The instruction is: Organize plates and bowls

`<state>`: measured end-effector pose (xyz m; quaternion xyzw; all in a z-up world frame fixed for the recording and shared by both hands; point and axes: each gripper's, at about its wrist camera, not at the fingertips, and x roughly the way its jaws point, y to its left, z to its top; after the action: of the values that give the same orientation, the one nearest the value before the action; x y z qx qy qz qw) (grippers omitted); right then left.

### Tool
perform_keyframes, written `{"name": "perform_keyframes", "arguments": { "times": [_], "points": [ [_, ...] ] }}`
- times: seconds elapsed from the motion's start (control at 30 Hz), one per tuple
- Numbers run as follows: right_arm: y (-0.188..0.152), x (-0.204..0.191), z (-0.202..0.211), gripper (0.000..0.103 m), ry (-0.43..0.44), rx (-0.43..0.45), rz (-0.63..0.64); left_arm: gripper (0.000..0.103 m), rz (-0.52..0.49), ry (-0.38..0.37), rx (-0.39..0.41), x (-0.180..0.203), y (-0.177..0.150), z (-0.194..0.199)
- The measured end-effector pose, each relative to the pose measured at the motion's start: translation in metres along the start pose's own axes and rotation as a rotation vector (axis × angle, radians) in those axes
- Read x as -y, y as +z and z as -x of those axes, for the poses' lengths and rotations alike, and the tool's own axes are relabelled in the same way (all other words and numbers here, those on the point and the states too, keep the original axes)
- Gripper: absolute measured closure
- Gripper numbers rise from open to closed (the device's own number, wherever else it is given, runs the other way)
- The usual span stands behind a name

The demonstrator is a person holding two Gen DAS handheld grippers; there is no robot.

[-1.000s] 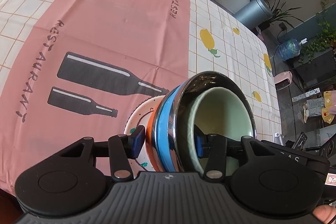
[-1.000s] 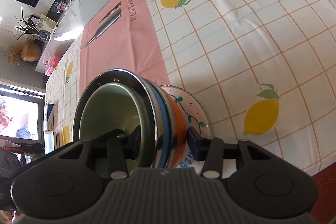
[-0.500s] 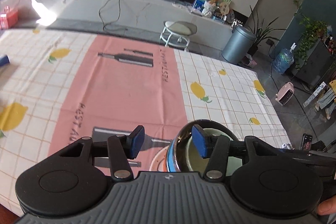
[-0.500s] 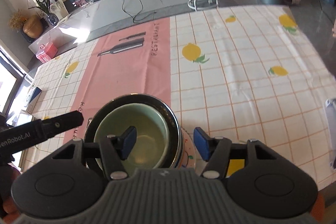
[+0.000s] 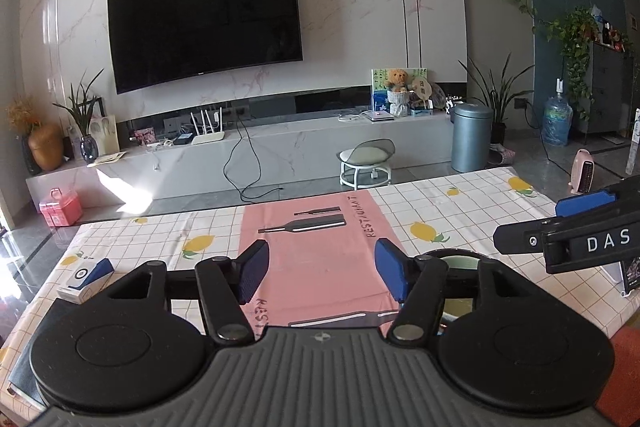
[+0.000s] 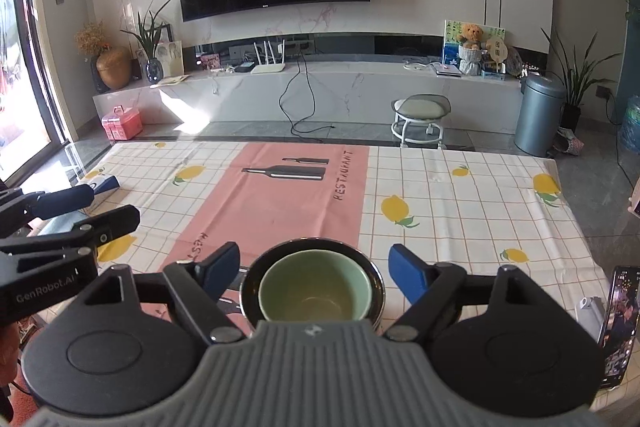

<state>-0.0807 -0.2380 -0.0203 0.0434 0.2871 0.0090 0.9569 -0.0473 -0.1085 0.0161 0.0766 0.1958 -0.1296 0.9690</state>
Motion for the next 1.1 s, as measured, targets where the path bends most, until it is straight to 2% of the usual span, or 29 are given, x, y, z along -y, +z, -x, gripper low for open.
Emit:
{"name": "perform_keyframes", "arguments": {
  "times": [0.13, 0.27, 0.53, 0.63, 0.77, 0.93, 1.1],
  "points": [
    [-0.015, -0.015, 0.017, 0.013, -0.017, 0.05, 0.007, 0.018, 0.015, 0.03, 0.015, -0.003, -0.01, 0.013],
    [-0.032, -0.027, 0.031, 0.009, -0.041, 0.089, -0.001, 0.018, 0.0, 0.068, 0.008, -0.004, -0.021, 0.02],
    [-0.073, -0.051, 0.049, 0.003, -0.113, 0.149, 0.016, 0.017, 0.057, 0.112, -0.026, -0.003, -0.046, 0.024],
    [-0.088, -0.055, 0.047, 0.003, -0.138, 0.13, 0.037, 0.017, 0.055, 0.108, -0.088, -0.004, -0.055, 0.018],
    [-0.106, -0.051, 0.041, 0.003, -0.216, 0.094, 0.047, 0.017, 0.065, 0.096, -0.191, -0.001, -0.071, 0.006],
    [-0.122, -0.044, 0.021, 0.003, -0.209, -0.02, 0.007, 0.017, 0.053, 0.081, -0.276, 0.005, -0.086, -0.005],
    [-0.124, -0.036, 0.009, 0.003, -0.209, -0.067, -0.034, 0.017, 0.082, 0.098, -0.338, 0.0, -0.094, -0.013]
  ]
}}
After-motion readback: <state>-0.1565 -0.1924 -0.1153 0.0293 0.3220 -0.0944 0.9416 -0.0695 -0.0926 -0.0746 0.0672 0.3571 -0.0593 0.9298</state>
